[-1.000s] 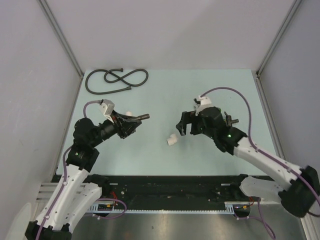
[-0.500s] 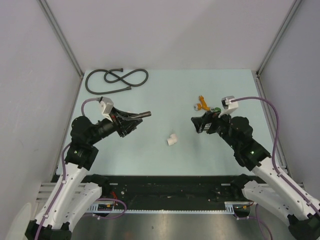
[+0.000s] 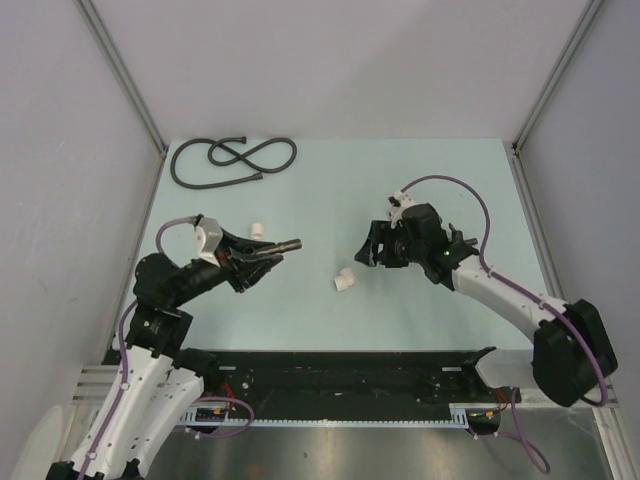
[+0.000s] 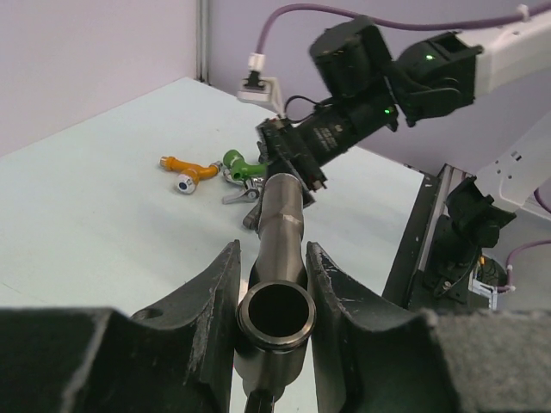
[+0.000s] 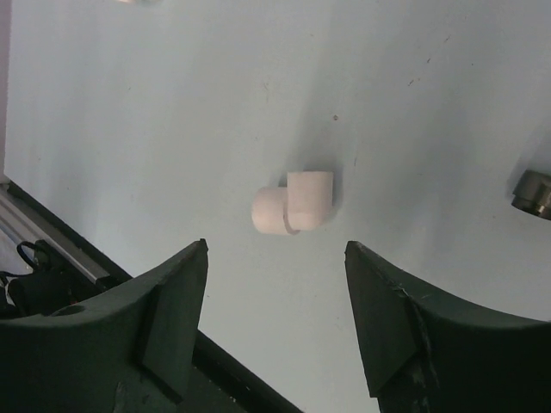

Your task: Install the water faucets

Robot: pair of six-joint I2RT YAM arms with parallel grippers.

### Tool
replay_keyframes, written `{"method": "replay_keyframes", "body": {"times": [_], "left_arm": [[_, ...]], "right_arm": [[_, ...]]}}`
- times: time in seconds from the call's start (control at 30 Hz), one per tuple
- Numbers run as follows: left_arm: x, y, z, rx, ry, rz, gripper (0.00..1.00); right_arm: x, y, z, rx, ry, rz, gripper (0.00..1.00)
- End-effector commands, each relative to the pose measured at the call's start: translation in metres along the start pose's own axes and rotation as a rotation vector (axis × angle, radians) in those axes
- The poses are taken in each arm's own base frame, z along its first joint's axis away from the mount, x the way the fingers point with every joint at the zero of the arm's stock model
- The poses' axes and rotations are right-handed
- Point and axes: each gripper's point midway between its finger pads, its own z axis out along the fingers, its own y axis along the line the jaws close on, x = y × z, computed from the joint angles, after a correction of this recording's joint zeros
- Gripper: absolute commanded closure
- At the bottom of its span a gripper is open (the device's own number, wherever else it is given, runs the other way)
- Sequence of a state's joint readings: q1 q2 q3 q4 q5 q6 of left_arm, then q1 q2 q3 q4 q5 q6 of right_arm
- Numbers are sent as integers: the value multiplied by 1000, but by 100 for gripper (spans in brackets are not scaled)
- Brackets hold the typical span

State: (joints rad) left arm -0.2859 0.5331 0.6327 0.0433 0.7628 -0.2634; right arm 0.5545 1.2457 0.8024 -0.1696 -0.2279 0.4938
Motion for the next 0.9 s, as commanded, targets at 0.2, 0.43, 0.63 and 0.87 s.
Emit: {"method": "replay_keyframes", "body": {"times": [0.2,0.43,0.63,0.87], "left_arm": [[18,-2,-5,18,14,51,100],[31,7,-5,-15,52,24,100],[33,13,-8,-64,58,20,100],[32,9,-9,-57,51,22,100]], "right_arm": [[19,4,60,16,205,108,35],[42,-10,87,113,291,100,36],[49,-15,104,144,322,97,40],[59,-21,111,174,358,93,47]]}}
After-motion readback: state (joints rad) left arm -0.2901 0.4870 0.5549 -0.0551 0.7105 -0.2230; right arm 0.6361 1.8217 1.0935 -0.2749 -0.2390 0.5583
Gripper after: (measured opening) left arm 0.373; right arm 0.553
